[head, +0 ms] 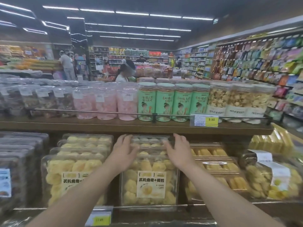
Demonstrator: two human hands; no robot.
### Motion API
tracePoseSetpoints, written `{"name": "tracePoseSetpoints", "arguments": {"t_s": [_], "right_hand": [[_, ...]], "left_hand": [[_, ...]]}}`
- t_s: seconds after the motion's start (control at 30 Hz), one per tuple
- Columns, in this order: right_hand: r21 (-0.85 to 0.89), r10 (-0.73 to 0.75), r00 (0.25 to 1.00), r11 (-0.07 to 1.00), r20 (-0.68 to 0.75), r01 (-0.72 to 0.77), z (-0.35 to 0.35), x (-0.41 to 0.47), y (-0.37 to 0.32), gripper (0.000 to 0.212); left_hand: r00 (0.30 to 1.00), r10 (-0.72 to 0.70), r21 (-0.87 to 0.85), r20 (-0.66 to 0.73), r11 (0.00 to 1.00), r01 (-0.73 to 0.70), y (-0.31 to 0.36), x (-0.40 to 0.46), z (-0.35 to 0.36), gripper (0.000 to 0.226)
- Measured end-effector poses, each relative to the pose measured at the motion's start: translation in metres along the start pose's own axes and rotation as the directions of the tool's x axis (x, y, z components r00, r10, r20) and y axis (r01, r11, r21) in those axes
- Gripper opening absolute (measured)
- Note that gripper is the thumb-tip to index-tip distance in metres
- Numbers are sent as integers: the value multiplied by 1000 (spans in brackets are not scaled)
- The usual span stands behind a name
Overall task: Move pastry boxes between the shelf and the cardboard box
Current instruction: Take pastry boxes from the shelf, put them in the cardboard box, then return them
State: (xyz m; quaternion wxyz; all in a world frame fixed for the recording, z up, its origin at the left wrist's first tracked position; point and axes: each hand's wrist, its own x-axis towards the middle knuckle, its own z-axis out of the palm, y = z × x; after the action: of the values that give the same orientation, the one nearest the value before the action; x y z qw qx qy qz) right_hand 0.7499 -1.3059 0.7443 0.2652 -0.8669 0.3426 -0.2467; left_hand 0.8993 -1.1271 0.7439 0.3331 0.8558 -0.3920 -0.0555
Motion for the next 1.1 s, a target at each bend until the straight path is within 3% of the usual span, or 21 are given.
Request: {"name": "tracePoseSetpoints", "arguments": {"t_s": [0.07, 0.1, 0.17, 0.27, 0.5, 0.7, 0.87, 1.0, 1.1], "right_hand": [[-195, -192, 962, 969, -192, 155, -10, -21, -8, 34], [-264, -262, 947, 941, -183, 209, -14, -33, -13, 26], [-350, -303, 952, 897, -41, 270, -11, -54, -16, 25], [-349, -203, 973, 908, 113, 231, -3, -59, -15, 30], [-261, -47, 958, 957, 282, 124, -33, -80, -7, 33], [-331, 96, 988, 942, 125, -50, -90, -86, 80, 38], [-177, 130, 990, 975, -59, -138, -126, -69, 149, 45], [-5, 190, 981, 982, -26, -190, -136, -53, 183, 57], [103, 186, 982, 976, 45, -190, -138, -43, 201, 66]], "left_hand": [[970, 200, 191, -139, 966, -172, 2, -9, -6, 34], [955, 260, 257, -141, 942, -218, 5, -15, -10, 22], [968, 251, 266, -12, 934, -239, 10, -28, -13, 17], [969, 220, 260, 116, 934, -243, 13, -34, -14, 12], [976, 113, 339, 185, 925, -171, 28, -42, -14, 25], [982, 120, 148, 142, 979, -141, 63, -56, 13, 19], [978, 129, -144, 165, 984, -106, 123, -64, 72, 21], [978, 10, -276, 207, 960, 49, 152, -55, 122, 31], [986, -81, -267, 146, 956, 118, 163, -46, 153, 47]]}}
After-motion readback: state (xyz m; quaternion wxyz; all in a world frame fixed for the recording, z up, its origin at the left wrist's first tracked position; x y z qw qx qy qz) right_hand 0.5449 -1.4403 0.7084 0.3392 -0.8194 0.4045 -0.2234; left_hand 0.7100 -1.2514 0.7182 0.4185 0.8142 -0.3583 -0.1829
